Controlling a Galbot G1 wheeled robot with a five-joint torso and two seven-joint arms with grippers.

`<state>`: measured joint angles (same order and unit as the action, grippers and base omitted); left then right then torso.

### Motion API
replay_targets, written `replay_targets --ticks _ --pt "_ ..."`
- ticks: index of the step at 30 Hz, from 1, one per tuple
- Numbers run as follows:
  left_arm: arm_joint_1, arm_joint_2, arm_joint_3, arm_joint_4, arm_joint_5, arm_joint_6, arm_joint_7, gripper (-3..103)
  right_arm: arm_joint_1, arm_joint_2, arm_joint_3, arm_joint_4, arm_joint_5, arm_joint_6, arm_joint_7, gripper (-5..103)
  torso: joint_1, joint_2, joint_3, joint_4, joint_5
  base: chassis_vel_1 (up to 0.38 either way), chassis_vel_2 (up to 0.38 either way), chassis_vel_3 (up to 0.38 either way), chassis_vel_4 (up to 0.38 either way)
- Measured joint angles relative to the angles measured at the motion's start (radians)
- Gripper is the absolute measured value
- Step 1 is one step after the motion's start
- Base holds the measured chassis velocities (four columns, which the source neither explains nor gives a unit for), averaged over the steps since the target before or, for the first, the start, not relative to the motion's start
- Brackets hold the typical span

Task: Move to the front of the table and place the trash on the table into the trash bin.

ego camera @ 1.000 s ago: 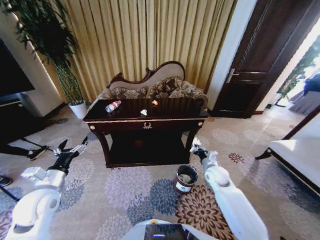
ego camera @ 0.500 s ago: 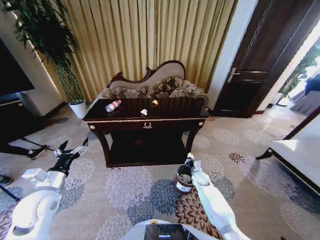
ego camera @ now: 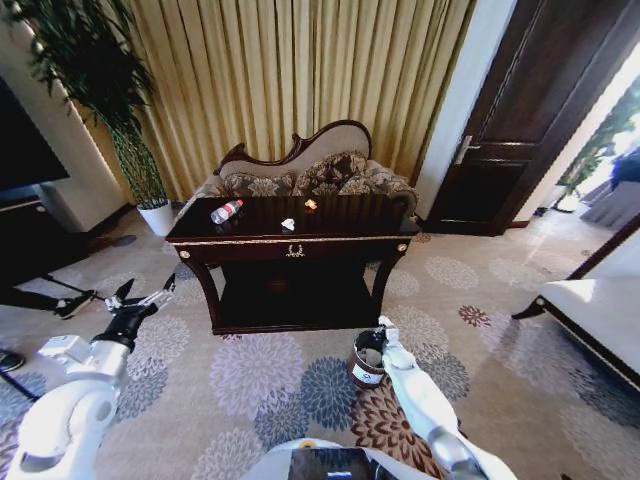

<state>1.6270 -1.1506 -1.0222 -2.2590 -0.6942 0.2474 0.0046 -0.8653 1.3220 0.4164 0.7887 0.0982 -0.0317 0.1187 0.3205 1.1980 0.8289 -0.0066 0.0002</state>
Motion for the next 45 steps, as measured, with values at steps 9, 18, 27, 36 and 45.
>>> replay_targets --ticks 9,18,27,36,45 --pt "-0.005 0.006 0.005 0.005 -0.001 -0.001 0.0 100 0.016 -0.024 -0.001 -0.06 -0.028 0.037 0.0 0 0.0 0.0 0.0 0.0002 -0.0002 0.0 0.0 0.0 0.0" --pt "-0.005 0.014 0.006 0.005 -0.002 -0.002 0.0 100 -0.006 0.007 0.002 -0.009 -0.048 0.036 0.0 18 0.0 0.0 0.0 0.0001 -0.0003 0.0 0.0 0.0 0.0" --pt "-0.01 0.028 0.004 0.001 -0.01 -0.004 -0.004 100 -0.008 0.014 0.005 -0.002 -0.049 0.042 0.0 50 0.0 0.0 0.0 0.0001 -0.0003 0.0 0.0 0.0 0.0" --pt "-0.017 0.024 0.01 -0.001 -0.014 -0.003 -0.01 100 -0.058 -0.006 0.024 0.202 0.09 0.045 0.0 83 0.0 0.0 0.0 0.0001 -0.0004 0.0 0.0 0.0 0.0" --pt "-0.019 0.027 0.006 -0.007 -0.017 -0.001 -0.017 100 -0.18 -0.05 0.057 0.732 0.256 -0.07 0.0 100 0.0 0.0 0.0 -0.0001 -0.0005 0.0 0.0 0.0 0.0"
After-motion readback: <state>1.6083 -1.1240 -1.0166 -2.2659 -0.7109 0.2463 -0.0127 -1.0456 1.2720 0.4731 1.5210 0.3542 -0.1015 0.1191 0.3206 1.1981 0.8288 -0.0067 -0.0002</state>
